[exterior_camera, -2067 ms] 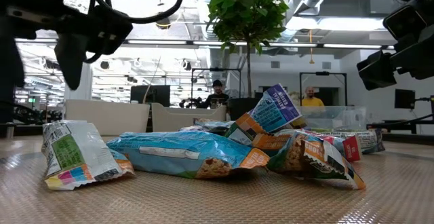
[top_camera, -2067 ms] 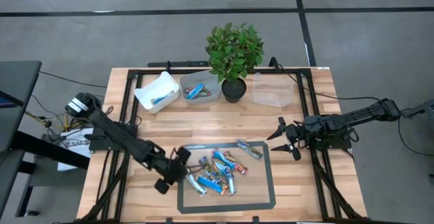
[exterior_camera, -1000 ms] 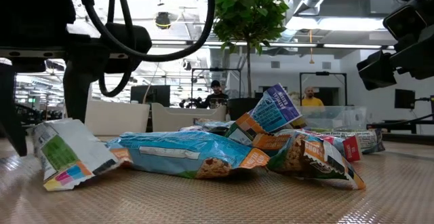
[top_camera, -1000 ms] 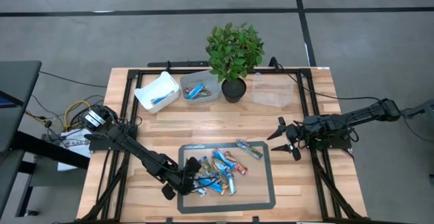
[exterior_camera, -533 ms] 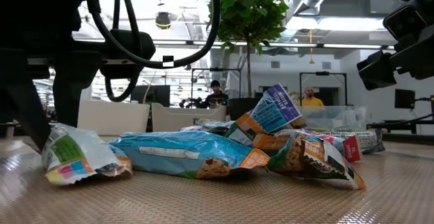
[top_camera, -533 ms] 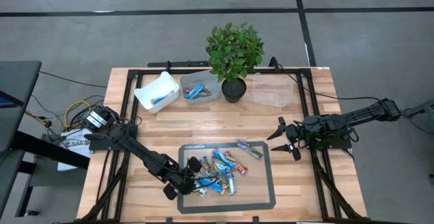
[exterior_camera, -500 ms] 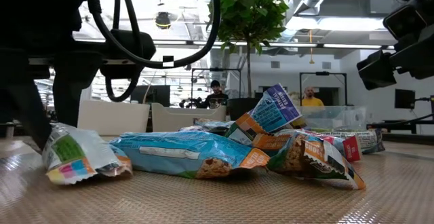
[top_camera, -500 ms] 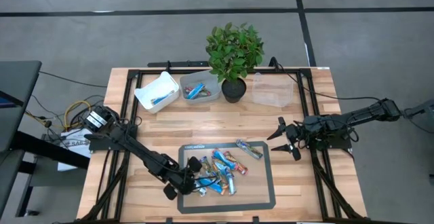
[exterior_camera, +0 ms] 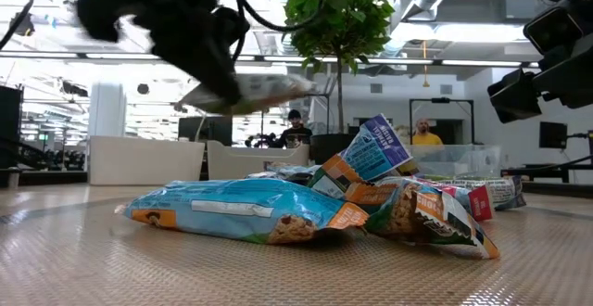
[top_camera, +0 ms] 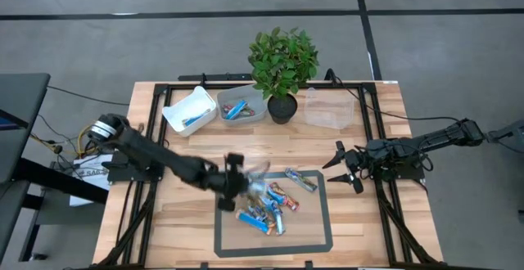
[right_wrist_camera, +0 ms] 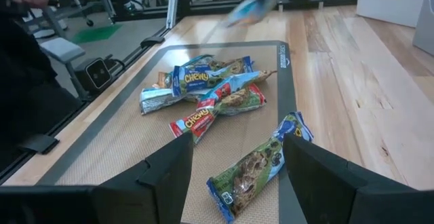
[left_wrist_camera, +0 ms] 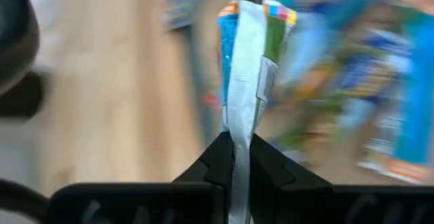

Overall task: Pick and place Granola Bars by type
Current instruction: Put the yellow granola bar into the white bin

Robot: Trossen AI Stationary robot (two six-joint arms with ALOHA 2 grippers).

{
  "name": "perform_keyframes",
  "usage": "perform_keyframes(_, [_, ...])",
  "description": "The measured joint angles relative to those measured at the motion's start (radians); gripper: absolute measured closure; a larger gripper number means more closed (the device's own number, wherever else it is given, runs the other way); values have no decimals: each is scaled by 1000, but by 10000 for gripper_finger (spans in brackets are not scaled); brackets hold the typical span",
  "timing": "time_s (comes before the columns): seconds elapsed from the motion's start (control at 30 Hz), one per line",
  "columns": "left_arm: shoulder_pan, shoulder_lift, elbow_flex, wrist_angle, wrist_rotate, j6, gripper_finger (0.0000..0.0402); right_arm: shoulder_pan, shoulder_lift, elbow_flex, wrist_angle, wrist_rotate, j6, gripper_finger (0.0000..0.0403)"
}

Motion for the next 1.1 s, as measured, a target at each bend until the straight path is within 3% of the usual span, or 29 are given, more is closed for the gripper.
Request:
perform_keyframes(0.47, [372,-211,0,-296,-371,-157,378,0,0,0,0,0,0,182])
perform_keyframes(0.73, [584,-258,0,-478,-384,-267,375,0,0,0,0,0,0,182])
perform_keyframes(1.0, [755,-269,-1,-700,-235,-363,378,0,0,0,0,0,0,182])
perform_keyframes(1.1, [792,-269,-20,-713,-216,-373,378,0,0,0,0,0,0,182])
